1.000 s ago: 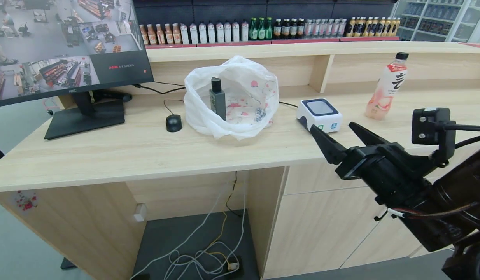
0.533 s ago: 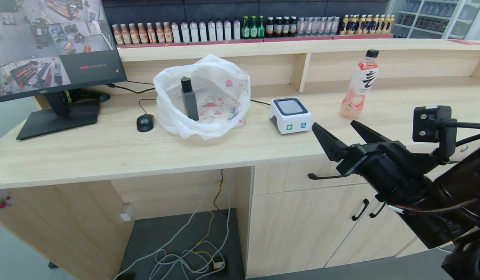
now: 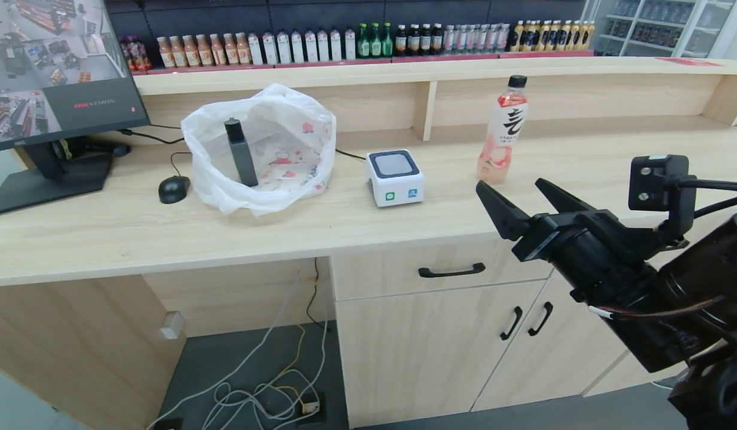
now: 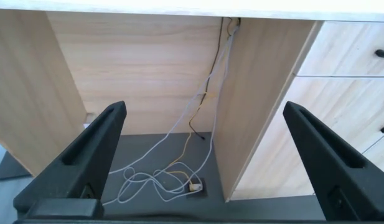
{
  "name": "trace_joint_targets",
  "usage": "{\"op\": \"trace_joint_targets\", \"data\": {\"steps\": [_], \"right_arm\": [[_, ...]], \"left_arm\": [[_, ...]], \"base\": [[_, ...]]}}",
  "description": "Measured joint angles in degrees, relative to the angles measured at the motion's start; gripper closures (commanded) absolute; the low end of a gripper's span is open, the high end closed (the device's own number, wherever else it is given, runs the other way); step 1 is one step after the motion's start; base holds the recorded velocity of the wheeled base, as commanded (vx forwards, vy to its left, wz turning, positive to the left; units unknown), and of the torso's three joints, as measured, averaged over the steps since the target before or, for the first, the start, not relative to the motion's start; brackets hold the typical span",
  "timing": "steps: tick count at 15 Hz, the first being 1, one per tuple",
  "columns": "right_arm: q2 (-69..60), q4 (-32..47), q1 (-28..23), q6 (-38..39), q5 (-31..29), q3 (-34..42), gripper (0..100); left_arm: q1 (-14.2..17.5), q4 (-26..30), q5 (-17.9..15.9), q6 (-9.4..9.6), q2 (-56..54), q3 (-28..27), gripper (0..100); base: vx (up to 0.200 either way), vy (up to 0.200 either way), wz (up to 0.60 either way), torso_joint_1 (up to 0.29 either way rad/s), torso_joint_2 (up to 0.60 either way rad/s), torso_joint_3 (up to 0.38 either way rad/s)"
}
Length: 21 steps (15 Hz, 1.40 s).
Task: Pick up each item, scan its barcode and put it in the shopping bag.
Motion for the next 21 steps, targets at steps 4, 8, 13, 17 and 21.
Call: {"op": "trace_joint_targets", "data": {"steps": [4,8,13,17,21], "right_arm": [[0.5,0.09,-1.08,0.02,0.02,-0.96,0],[1.13,0.05,-1.33,0.0,0.02,-1.72,0],[1.84,-0.05,-1.41,0.05,-0.04,-1.88,0],[2.06,-0.02,-1.38,0.02,-0.02,-1.74,0],[2.1,0.05,-1.4,-0.55,0.02,-1.69,0]], "left_arm": [[0.0,0.0,0.0,0.0,0.0,0.0,0],[-0.02,0.0,0.0,0.02,0.0,0.0,0],[0.05,0.01,0.0,-0.04,0.0,0.0,0],[0.05,-0.02,0.0,-0.02,0.0,0.0,0],[0.0,-0.1,0.0,0.07,0.0,0.0,0]], "base": [[0.0,-0.2,0.0,0.002,0.0,0.001],[0.05,-0.2,0.0,0.004,0.0,0.004],[0.2,-0.04,0.0,0.0,0.0,0.002],[0.2,0.0,0.0,0.004,0.0,0.001],[0.05,0.0,0.0,0.001,0.0,-0.001]]}}
